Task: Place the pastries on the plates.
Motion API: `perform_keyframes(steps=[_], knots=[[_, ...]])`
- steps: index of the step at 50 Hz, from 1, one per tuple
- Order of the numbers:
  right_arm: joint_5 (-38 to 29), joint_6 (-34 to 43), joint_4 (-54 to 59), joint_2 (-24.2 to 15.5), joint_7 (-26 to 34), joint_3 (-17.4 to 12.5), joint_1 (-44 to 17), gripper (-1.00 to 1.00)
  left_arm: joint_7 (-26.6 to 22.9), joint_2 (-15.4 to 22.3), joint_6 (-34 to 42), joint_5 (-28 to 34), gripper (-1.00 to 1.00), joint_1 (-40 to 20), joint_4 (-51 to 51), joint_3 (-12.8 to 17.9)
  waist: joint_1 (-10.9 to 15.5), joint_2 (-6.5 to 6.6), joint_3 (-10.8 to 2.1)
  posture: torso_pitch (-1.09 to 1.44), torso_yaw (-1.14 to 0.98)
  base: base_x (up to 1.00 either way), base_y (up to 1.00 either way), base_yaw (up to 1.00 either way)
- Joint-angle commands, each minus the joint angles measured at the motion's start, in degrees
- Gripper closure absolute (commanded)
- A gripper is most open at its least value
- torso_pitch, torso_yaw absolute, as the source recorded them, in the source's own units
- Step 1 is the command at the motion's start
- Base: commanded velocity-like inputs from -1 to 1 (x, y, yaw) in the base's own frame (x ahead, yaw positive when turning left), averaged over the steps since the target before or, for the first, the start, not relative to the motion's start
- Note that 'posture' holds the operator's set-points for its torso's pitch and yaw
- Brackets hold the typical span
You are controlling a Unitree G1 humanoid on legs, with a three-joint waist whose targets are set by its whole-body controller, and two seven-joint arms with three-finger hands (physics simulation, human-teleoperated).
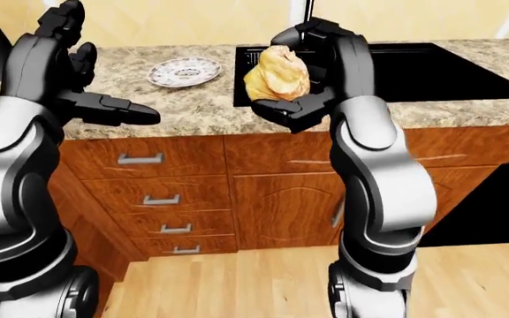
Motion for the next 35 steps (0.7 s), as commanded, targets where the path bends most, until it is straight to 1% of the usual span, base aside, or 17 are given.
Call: perform_keyframes(steps=[1,5,6,8,10,13,15,16,17,18,22,23,24,29,30,32,35], knots=[[-0.61,-1.03,-1.04,-0.8,-0.07,-1.11,-3.47,1.0,0.24,0.48,-1.66,-0.29,-1.0,-2.14,-1.35,-0.11,-0.13,0.2,-1.21,0.0,0.0,0.0,0.41,0.0],[-1.36,-1.79,-1.51,-0.18,0.3,-0.36,-2.39,1.0,0.46,0.47,-1.7,-0.45,-1.0,-2.14,-1.19,-0.18,-0.23,-2.1,-1.08,0.0,0.0,0.0,0.41,0.0],[-1.49,-2.36,-1.97,0.37,0.31,-0.25,-1.3,1.0,0.44,0.38,-1.73,-0.54,-1.0,-2.01,-1.28,-0.33,-0.15,-3.49,-1.43,0.0,0.0,0.0,0.4,0.0],[-1.81,-0.91,-1.97,-0.2,0.98,-0.01,-2.6,1.0,0.39,0.43,-1.67,-0.51,-1.0,-1.91,-1.4,-0.43,-0.52,-1.89,-1.53,0.0,0.0,0.0,0.26,0.0],[-2.1,-1.07,-1.59,0.3,0.9,-0.05,-2.95,1.0,0.36,0.57,-1.43,-0.43,-1.0,-1.89,-1.56,-0.45,0.03,-2.68,-2.15,0.0,0.0,0.0,0.27,0.0],[-2.35,-0.74,-2.04,0.46,1.28,-0.03,-2.92,1.0,0.38,0.49,-1.29,-0.42,-1.0,-1.82,-1.95,-0.29,0.36,-1.56,-2.25,0.0,0.0,0.0,0.23,0.0],[-2.03,-2.08,-1.71,2.89,-0.67,-0.32,-2.08,1.0,0.4,0.44,-1.16,-0.36,-1.0,-1.36,-2.39,-0.3,-0.32,0.39,-0.58,0.0,0.0,0.0,0.0,0.0],[-1.67,-1.72,-1.93,2.77,-0.58,-0.32,-2.33,1.0,0.38,0.4,-1.15,-0.41,-1.0,-1.34,-2.47,-0.33,-0.55,2.73,-0.75,0.0,0.0,0.0,0.0,0.0],[-1.27,-0.69,-1.63,2.62,-0.68,-0.56,-3.62,1.0,0.39,0.49,-1.13,-0.34,-1.0,-1.29,-2.45,-0.38,-0.81,2.61,-0.62,0.0,0.0,0.0,0.0,0.0],[-0.96,-0.4,-1.53,2.67,-1.02,-0.84,-4.1,1.0,0.4,0.41,-1.07,-0.4,-1.0,-1.32,-2.53,-0.28,-0.11,1.63,0.12,0.0,0.0,0.0,0.0,0.0],[0.0,-1.6,-1.2,2.79,-2.01,-0.64,-3.59,1.0,0.23,0.56,-0.88,-0.47,-1.0,-1.28,-2.68,-0.45,0.16,-2.19,-0.05,0.0,0.0,0.0,0.0,0.0],[-0.17,-2.51,-1.5,2.64,-1.82,0.18,-1.86,1.0,0.27,0.5,-0.82,-0.49,-1.0,-1.39,-2.71,-0.3,0.18,-2.42,0.19,0.0,0.0,0.0,0.0,0.0],[0.25,-1.26,-1.24,2.66,-2.02,-0.61,-3.43,1.0,0.25,0.59,-0.74,-0.47,-1.0,-1.51,-2.63,-0.31,0.64,-1.37,-0.03,0.0,0.0,0.0,0.0,0.0],[1.29,0.29,-1.34,2.33,-2.65,-0.74,-4.09,1.0,0.22,0.55,-1.1,-0.48,-1.0,-1.56,-2.15,-0.56,0.84,-1.07,-0.5,0.0,0.0,0.01,0.0,0.0],[1.06,-0.28,-0.74,2.0,-2.49,0.06,-4.18,1.0,0.29,0.47,-1.14,-0.51,-1.0,-1.77,-1.9,-0.35,0.72,-0.53,-2.2,0.0,0.0,0.13,0.0,0.0],[0.94,-0.62,-0.65,2.2,-2.34,-0.01,-4.09,1.0,0.19,0.48,-1.33,-0.58,-1.0,-1.71,-1.82,-0.42,0.72,-0.1,-0.96,0.0,0.0,0.18,0.0,0.0],[0.96,-0.26,-0.95,2.02,-2.16,-0.13,-4.18,1.0,0.2,0.5,-1.37,-0.6,-1.0,-1.93,-1.74,-0.3,0.54,-0.35,-0.52,0.0,0.0,0.26,0.0,0.0]])
